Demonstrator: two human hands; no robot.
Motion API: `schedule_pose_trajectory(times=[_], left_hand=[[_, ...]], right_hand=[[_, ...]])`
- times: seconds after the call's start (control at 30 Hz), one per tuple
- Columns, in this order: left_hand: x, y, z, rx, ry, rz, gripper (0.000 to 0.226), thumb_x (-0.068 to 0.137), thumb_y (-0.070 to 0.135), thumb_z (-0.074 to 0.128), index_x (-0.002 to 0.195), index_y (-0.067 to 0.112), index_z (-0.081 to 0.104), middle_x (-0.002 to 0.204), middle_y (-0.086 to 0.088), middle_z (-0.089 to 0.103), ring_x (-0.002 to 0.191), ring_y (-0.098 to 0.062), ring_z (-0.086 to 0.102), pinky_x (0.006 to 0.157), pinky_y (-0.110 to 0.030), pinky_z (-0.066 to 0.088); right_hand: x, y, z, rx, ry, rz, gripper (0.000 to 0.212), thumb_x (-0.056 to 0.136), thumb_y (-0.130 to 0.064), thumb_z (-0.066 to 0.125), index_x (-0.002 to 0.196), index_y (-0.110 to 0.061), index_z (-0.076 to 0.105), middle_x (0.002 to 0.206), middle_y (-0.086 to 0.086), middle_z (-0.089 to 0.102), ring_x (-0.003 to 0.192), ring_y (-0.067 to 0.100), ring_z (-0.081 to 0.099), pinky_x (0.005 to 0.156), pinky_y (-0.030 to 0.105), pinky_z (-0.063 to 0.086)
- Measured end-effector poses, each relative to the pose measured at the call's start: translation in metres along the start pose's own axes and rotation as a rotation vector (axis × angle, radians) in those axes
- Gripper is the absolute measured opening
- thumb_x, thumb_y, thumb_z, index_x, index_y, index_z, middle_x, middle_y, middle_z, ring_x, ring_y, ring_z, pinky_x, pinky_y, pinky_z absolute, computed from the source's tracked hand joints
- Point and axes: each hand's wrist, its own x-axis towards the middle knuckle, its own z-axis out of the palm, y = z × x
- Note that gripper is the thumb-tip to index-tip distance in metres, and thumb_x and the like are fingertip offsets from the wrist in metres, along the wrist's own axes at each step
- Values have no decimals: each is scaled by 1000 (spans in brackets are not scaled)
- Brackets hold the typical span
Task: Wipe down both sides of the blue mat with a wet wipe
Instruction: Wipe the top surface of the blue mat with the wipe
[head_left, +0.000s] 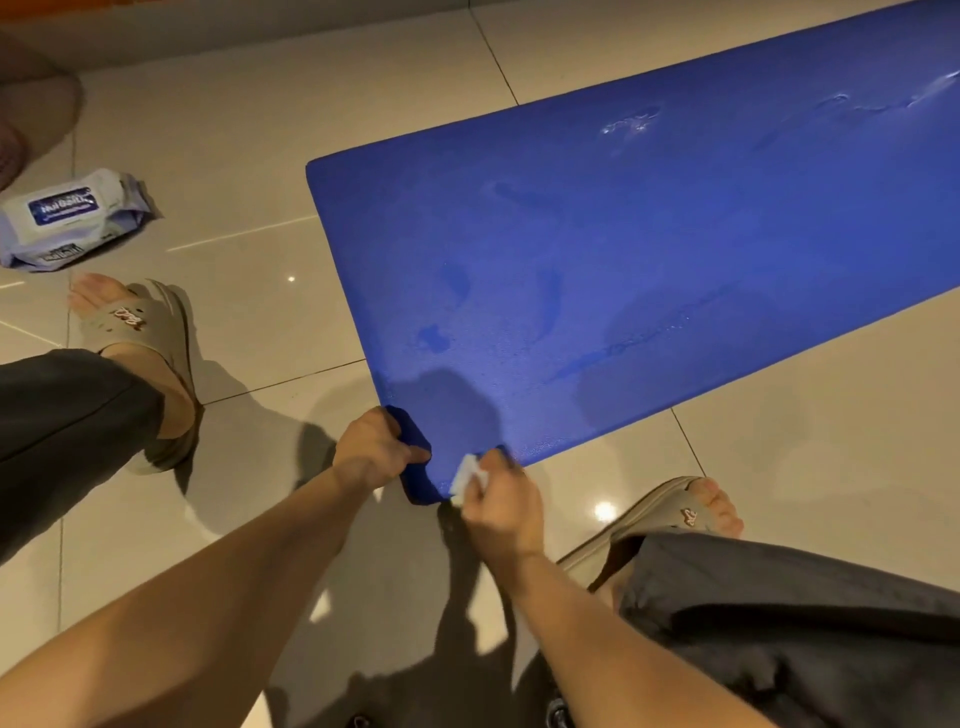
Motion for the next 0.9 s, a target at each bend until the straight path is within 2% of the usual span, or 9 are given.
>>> schedule_pose_trajectory(times=[0.1,0.2,0.27,0.37,0.47,0.57,0.7,0.8,0.9], left_hand=[[5,-10,-4,-124,-47,-12,25,77,12,84,87,16,61,90,1,66,87,-22,65,79,-35,55],[9,-19,-10,-248,-37,-18,17,76,4,83,83,6,67,89,-9,71,91,-33,69,90,-47,57],[11,-19,-9,-247,-37,-7,16,77,5,83,79,6,67,84,-8,71,87,-32,69,85,-44,58],[11,-14,-9,-191,-44,0,17,78,10,82,77,12,65,79,-1,69,76,-21,64,69,-31,49],[12,-14,-7,-144,-35,-6,17,79,13,82,80,13,65,82,0,69,77,-19,64,64,-27,46],[12,-13,-6,-66,-23,3,16,82,15,78,80,18,63,84,1,69,77,-17,64,67,-28,47],[4,-10,-3,10,-2,12,17,84,14,75,96,16,63,97,-3,67,91,-23,64,80,-33,53],[-9,-11,-6,15,-49,6,29,86,7,70,114,14,64,108,-6,69,104,-27,65,93,-37,54],[-22,-14,-9,79,-140,94,35,84,8,58,116,17,70,118,-6,71,115,-28,64,103,-40,49]], right_hand=[[-9,-16,17,-53,-75,-100,17,92,-21,52,106,-12,55,101,11,62,87,30,60,67,31,36],[6,-4,-1,-87,-126,-146,8,92,-21,51,96,-15,53,102,10,61,90,34,60,64,35,35],[16,11,-17,-140,-36,-98,14,95,-26,52,101,-15,59,109,6,58,89,33,62,68,37,43],[30,30,-41,-157,116,31,18,98,-29,55,106,-15,63,118,6,51,87,33,62,72,38,50],[52,46,-58,-78,211,215,19,99,-25,56,110,-11,63,119,11,54,85,35,63,67,34,44],[60,45,-57,4,231,285,17,98,-20,56,109,-9,63,114,13,58,82,35,63,67,32,41],[44,5,-31,-28,123,185,20,96,-10,54,113,-7,63,116,14,57,93,35,63,76,34,45],[24,-33,-11,-105,-45,5,21,91,-10,57,112,-10,63,119,12,53,101,32,60,85,35,47],[6,-48,-2,-257,-150,-180,24,93,-13,56,116,-15,64,129,9,45,111,32,54,89,41,47]])
